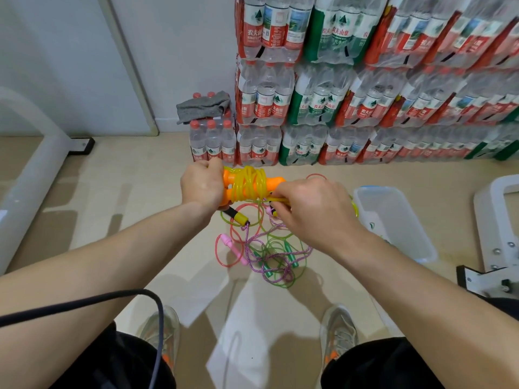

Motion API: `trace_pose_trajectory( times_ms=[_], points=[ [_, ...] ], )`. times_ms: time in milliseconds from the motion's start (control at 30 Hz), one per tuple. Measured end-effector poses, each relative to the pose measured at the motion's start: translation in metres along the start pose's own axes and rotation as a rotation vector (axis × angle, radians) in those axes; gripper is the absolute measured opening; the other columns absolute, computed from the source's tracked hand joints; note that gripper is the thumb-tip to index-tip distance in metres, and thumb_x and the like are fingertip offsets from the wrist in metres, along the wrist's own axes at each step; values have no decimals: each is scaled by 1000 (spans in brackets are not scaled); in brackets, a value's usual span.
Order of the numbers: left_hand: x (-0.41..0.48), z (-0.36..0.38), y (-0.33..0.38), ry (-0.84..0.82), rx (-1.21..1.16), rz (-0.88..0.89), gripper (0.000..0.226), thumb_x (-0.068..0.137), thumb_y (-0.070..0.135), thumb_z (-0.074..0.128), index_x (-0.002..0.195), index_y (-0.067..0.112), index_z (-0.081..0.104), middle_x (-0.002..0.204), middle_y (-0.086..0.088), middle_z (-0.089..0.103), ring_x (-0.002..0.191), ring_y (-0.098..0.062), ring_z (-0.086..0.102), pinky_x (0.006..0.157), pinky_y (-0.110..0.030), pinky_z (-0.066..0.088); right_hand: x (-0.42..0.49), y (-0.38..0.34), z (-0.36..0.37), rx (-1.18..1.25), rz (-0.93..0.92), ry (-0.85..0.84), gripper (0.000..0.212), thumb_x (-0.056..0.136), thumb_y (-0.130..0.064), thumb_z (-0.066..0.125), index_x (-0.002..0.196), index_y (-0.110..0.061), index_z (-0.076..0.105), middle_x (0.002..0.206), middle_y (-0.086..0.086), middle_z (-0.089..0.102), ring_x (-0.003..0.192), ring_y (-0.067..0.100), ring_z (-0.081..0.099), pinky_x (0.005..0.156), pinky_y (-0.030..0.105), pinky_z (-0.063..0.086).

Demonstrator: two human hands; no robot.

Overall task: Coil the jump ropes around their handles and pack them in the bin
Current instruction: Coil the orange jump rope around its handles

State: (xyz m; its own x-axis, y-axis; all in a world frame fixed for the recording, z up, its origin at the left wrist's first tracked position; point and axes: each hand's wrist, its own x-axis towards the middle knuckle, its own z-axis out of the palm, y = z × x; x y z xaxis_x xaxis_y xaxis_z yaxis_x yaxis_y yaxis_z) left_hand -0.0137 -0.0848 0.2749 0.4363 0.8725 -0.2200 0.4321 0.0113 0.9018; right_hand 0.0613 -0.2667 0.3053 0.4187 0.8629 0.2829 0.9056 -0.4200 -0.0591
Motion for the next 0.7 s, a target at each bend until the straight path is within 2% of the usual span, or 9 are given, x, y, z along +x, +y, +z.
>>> trace_pose_trajectory(
  times_ms=[133,233,333,433,533,633,700],
  points=[
    [3,1,-2,-77,-4,-62,32,99,35,41,79,14,55,98,-22,66,79,-40,70,40,-28,50,3,17,-6,241,-36,-43,16,91,-42,69,100,-30,75,88,-5,74,80,24,65,63,33,44],
    [3,2,-3,-125,-14,-101,32,100,36,42,82,13,56,100,-23,67,71,-39,69,38,-25,47,5,24,-9,387,26,16,11,84,-36,79,89,-31,71,77,-11,68,68,14,59,61,33,44],
    [1,5,-7,-164,-70,-130,31,99,36,43,86,11,56,92,-24,67,51,-30,65,38,-26,46,9,29,-14,459,64,51,24,79,-35,84,81,-37,61,65,-23,55,60,-2,52,57,27,36],
    [-3,6,-7,-219,-66,-136,28,100,31,40,87,9,53,76,-21,65,40,-23,59,38,-25,45,11,32,-19,506,64,12,26,77,-33,86,78,-40,62,63,-23,56,60,-1,54,57,23,36],
    [-3,4,-3,-303,-36,-113,27,101,29,38,88,9,50,69,-19,62,41,-23,58,38,-23,44,11,34,-24,542,32,-20,27,78,-29,86,79,-40,61,63,-22,59,66,-3,58,58,11,36],
    [-2,2,-1,-366,2,-103,27,102,29,37,91,7,50,68,-18,62,41,-22,58,38,-24,43,9,34,-25,565,-6,-23,25,79,-29,85,80,-39,62,67,-18,62,68,3,59,58,14,37],
    [-1,0,0,-389,9,-110,29,102,31,38,92,7,50,65,-17,62,41,-22,58,39,-24,43,8,33,-24,570,-14,10,22,79,-31,85,81,-37,64,70,-17,62,68,5,58,59,22,39]
  ],
)
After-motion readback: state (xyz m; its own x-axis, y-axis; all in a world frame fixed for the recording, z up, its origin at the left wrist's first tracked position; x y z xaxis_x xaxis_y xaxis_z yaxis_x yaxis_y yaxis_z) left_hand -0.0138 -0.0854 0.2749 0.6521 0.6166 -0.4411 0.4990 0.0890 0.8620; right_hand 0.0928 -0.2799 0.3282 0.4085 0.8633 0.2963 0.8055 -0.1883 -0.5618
